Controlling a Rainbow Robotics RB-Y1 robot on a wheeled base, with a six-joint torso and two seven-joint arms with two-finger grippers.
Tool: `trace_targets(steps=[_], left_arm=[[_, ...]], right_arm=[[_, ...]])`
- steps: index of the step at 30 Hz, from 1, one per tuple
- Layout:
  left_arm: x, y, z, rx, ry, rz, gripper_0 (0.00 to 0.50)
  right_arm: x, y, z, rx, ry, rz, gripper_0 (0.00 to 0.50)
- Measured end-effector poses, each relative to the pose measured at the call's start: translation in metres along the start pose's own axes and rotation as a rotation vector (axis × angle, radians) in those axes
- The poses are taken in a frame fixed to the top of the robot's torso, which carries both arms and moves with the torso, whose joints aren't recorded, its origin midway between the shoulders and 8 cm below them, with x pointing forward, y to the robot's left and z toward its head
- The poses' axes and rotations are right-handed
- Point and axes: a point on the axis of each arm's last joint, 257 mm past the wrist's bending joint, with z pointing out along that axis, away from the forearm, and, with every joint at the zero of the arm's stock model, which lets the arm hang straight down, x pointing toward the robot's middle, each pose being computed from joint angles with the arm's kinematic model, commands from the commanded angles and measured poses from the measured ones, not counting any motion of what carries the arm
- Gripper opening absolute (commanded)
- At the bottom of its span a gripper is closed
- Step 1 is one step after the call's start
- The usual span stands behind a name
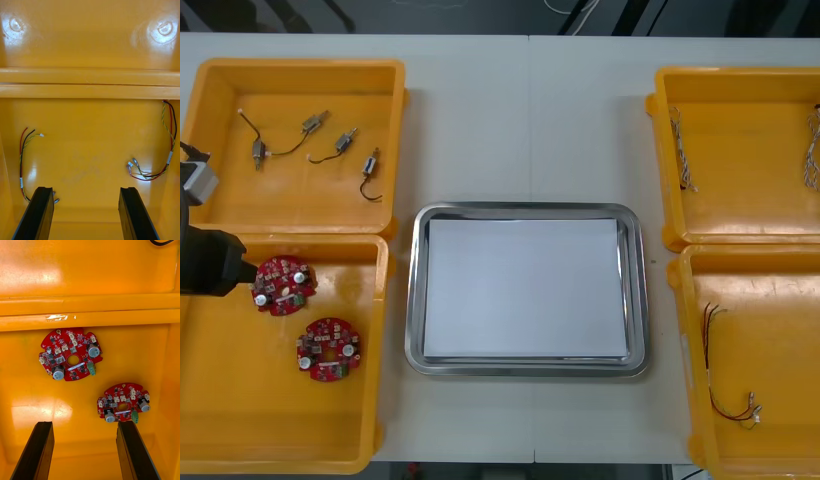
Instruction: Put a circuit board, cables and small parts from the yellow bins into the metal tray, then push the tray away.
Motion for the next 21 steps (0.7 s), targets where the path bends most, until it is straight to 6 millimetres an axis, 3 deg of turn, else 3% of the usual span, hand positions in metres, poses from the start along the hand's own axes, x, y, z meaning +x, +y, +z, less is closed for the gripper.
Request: trace_targets(steps=[21], left_arm=[[0.0000,0.0000,0.0000,0.000,0.000,0.000,0.488]], right_arm=[[0.0000,0.0000,0.0000,0.000,0.000,0.000,0.500]])
